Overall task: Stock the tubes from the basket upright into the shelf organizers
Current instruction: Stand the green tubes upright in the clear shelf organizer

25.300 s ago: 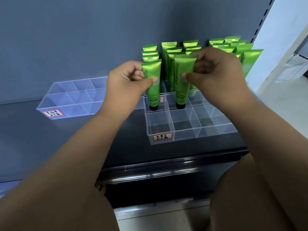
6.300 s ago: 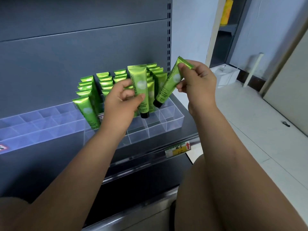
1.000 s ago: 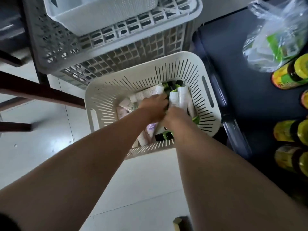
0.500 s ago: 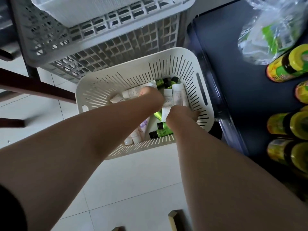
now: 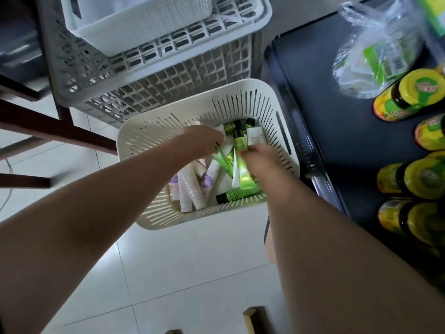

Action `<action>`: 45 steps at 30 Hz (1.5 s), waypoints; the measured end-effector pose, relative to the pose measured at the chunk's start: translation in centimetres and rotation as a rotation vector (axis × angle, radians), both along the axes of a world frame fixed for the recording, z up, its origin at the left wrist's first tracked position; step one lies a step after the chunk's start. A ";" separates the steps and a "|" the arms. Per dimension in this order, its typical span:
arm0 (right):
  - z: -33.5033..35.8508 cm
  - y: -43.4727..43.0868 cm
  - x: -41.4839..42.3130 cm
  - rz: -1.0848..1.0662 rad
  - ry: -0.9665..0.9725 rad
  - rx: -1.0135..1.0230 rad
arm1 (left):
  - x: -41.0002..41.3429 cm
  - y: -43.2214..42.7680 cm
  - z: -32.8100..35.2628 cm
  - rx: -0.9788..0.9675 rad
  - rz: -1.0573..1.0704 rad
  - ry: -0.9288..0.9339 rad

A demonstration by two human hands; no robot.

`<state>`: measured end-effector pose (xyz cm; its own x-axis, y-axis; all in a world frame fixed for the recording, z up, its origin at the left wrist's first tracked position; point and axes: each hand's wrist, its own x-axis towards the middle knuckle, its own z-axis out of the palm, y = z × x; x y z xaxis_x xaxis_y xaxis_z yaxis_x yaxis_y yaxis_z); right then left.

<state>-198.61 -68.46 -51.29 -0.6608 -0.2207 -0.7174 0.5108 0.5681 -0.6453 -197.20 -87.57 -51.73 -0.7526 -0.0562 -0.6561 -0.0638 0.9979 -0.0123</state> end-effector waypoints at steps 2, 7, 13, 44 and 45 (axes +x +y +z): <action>0.8 -0.1 0.4 -0.118 -0.042 -0.047 | 0.9 -0.3 1.3 0.000 0.088 0.102; 3.3 0.1 1.5 -0.270 -0.069 -0.096 | 3.7 -1.2 5.4 0.138 0.303 0.327; 7.6 1.1 2.9 -0.319 -0.130 -0.183 | 7.0 -1.3 9.7 0.458 0.655 0.496; 29.4 14.1 5.0 -0.580 0.640 -0.359 | 4.6 9.3 30.9 1.393 0.827 0.845; 30.4 14.6 5.3 -0.603 0.671 -0.381 | 4.4 10.4 31.8 1.416 0.774 0.835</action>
